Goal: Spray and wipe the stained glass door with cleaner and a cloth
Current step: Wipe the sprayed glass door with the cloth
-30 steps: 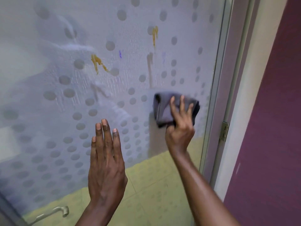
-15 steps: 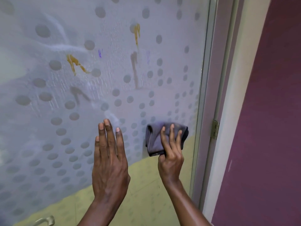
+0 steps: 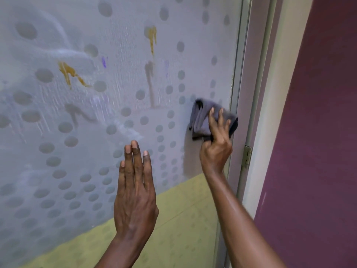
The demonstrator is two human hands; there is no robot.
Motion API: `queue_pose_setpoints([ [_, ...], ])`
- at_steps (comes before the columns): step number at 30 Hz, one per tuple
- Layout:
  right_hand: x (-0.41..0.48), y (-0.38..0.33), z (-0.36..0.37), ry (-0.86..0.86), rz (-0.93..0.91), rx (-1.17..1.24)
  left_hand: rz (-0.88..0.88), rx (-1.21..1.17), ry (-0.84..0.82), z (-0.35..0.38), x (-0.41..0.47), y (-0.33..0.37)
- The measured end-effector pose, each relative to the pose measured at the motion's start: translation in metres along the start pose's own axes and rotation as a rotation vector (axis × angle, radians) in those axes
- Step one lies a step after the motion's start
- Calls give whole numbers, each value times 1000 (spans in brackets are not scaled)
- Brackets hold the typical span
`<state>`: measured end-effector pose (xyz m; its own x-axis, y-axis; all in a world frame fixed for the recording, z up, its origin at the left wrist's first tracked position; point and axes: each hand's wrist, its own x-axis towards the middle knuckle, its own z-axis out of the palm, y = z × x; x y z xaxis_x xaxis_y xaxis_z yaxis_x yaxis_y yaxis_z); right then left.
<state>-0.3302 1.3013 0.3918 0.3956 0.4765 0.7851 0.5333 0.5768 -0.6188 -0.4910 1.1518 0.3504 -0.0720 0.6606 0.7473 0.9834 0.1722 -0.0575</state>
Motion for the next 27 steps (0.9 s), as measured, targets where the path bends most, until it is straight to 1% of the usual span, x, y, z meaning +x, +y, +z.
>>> queue_pose_setpoints([
  [3,-63,20,-3,-42,54,-6,12,-8,15,3,0,-2],
  [5,-79,28,-7,-81,73,1,11,-9,18,3,1,-1],
  [6,-73,28,-9,-94,79,-1,8,-7,12,3,1,0],
  [8,-38,19,-14,-96,83,17,7,-8,11,3,1,1],
  [10,18,4,-17,-77,53,14,10,-8,17,3,1,0],
  [14,134,-33,-10,34,-103,1,-4,-3,14,4,1,1],
  [16,156,-44,-6,64,-142,15,-5,-5,8,4,1,0],
  [19,119,-42,-2,33,-148,-10,-7,-11,-9,2,0,-2],
  [21,66,-30,0,-2,-183,-34,-7,-25,-20,0,1,-1],
  [24,-19,-16,-4,-103,-260,-56,-7,-47,-22,-3,2,1],
  [26,-45,-10,-7,-141,-280,-50,8,-75,-3,-6,2,2],
  [27,-42,-10,-8,-145,-290,-49,20,-80,4,-8,3,2],
])
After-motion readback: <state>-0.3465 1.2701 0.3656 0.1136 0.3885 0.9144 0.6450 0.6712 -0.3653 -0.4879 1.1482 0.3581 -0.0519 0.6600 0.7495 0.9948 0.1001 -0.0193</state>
